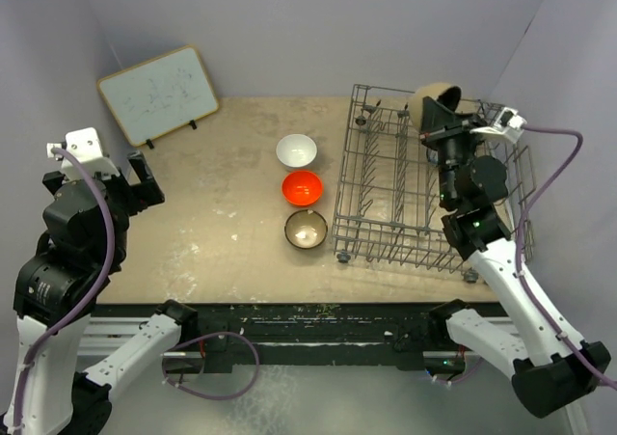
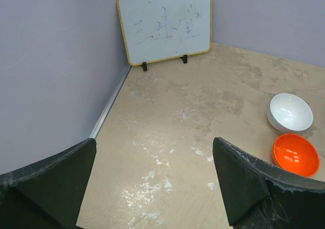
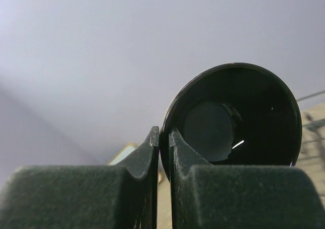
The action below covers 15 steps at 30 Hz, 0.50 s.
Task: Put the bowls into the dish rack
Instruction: Place the bowl in the dish rack.
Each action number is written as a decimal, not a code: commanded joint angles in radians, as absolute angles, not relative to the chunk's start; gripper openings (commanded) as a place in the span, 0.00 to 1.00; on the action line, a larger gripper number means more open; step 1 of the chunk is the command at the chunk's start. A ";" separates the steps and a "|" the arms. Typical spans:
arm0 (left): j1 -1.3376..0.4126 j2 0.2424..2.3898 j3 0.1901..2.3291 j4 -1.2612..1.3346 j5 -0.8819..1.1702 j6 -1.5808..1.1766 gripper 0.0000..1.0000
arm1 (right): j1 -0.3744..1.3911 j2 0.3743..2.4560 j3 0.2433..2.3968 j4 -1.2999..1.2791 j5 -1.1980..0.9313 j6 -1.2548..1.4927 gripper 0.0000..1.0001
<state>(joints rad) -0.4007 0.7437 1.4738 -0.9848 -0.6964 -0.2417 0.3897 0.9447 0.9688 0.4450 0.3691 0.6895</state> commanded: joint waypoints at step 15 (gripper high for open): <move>-0.402 0.793 1.394 -0.922 -0.696 -0.226 0.99 | -0.047 1.090 0.664 0.868 0.223 1.111 0.00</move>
